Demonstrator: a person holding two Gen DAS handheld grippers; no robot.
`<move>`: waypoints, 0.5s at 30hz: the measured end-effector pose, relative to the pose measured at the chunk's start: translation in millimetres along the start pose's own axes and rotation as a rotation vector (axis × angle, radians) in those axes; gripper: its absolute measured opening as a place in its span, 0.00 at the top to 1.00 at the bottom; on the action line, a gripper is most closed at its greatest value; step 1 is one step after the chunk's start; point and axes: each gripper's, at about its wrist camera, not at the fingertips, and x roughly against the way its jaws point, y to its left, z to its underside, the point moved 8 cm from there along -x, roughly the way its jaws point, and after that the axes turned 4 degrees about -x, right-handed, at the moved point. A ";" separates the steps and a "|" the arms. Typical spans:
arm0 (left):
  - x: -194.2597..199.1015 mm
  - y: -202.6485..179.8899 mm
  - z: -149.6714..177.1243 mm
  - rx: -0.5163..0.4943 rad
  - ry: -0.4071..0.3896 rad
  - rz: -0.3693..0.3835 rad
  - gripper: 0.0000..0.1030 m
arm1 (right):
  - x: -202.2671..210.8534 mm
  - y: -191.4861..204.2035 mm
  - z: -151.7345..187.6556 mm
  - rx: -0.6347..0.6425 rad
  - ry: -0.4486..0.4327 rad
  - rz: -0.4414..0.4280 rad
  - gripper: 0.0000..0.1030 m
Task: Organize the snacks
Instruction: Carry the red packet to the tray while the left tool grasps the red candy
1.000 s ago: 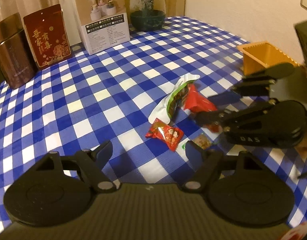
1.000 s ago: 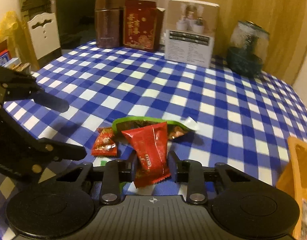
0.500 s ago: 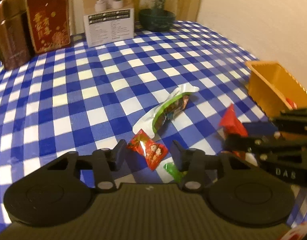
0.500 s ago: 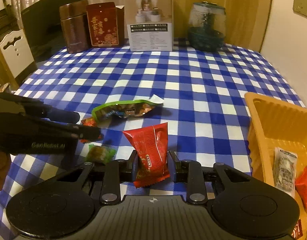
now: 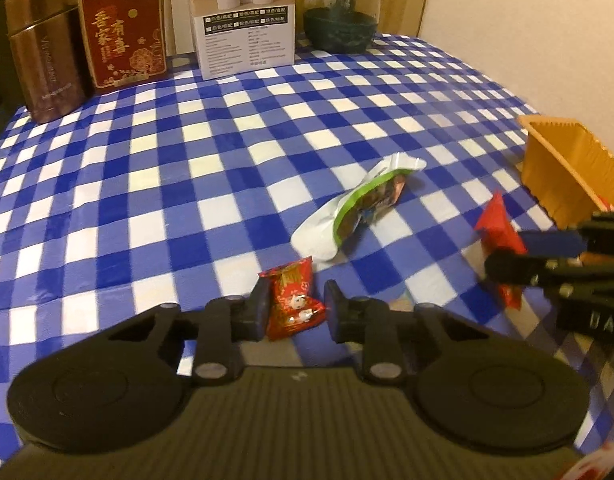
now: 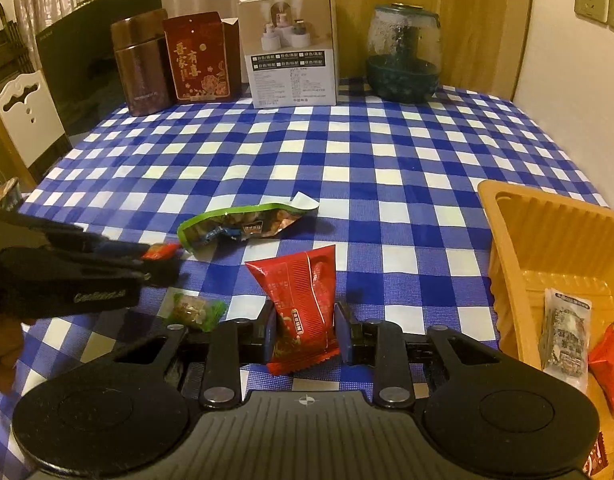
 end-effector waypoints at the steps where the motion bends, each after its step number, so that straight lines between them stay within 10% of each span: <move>1: 2.7 0.8 2.9 -0.006 0.003 -0.003 0.76 | 1.6 0.4 0.2 -0.001 -0.002 -0.001 0.70; 15: 58.0 -21.1 22.3 -0.022 -0.004 -0.003 0.76 | 45.2 6.1 26.0 -0.072 -0.013 -0.011 0.70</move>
